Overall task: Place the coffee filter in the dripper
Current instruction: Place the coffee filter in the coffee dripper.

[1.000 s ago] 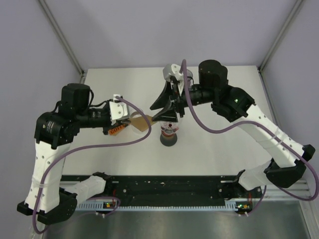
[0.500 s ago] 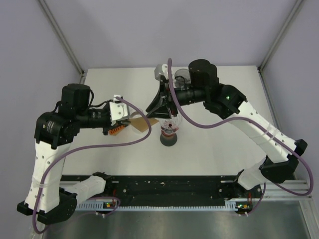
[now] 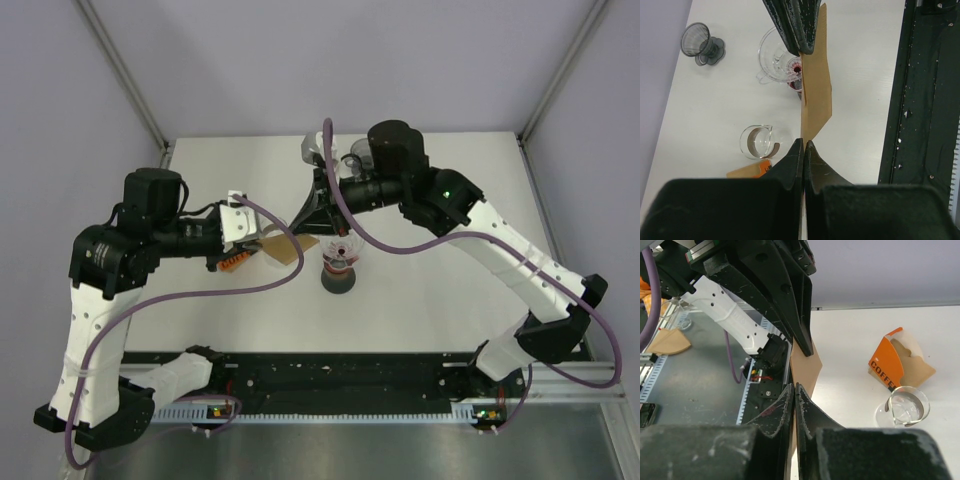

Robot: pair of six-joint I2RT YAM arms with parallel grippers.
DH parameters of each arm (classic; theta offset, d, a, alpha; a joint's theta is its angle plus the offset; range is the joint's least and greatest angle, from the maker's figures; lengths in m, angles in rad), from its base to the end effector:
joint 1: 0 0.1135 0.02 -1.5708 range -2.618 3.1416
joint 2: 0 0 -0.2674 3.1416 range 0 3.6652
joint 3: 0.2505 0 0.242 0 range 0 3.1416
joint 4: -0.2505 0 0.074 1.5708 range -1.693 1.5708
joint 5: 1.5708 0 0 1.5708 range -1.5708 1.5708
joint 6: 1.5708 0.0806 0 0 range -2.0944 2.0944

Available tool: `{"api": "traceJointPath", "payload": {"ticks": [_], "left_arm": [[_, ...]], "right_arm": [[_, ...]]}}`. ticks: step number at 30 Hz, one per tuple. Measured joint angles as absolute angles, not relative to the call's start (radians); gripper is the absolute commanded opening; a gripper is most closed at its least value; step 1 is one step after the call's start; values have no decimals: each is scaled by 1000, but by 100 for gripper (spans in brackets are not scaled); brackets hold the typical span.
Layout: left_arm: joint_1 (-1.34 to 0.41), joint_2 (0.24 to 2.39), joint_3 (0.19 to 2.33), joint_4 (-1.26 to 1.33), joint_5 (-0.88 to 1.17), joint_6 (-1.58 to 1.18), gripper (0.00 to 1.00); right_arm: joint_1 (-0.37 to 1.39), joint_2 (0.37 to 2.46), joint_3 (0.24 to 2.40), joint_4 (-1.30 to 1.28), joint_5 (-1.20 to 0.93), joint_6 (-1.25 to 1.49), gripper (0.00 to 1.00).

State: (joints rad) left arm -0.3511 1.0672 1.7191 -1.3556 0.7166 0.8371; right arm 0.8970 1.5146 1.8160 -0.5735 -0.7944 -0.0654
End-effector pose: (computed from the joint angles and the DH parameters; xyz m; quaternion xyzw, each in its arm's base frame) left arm 0.1167 -0.0991 0.4504 0.5978 0.6218 -0.2142 0.4584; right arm 0.1652 0.2990 0.4723 -0.5473 0.5428 0.5071 0.3856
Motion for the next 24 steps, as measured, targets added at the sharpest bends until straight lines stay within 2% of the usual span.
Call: {"api": "traceJointPath", "payload": {"ticks": [4, 7, 12, 16, 19, 24], "left_arm": [[-351, 1067, 1719, -1356, 716, 838, 0], [-351, 1067, 1719, -1356, 714, 841, 0], [-353, 1067, 1719, -1356, 711, 846, 0], [-354, 1067, 1719, -1356, 710, 848, 0], [-354, 1067, 1719, -1356, 709, 849, 0], [-355, 1067, 1719, -1356, 709, 849, 0]], "right_arm": [[897, 1515, 1816, -577, -795, -68, 0], [899, 1515, 1816, -577, -794, -68, 12], [900, 1515, 1816, -577, -793, -68, 13], [900, 1515, 1822, -583, -793, -67, 8], [901, 1515, 1829, -588, -793, -66, 0], [901, 1515, 1829, -593, -790, -64, 0]]}}
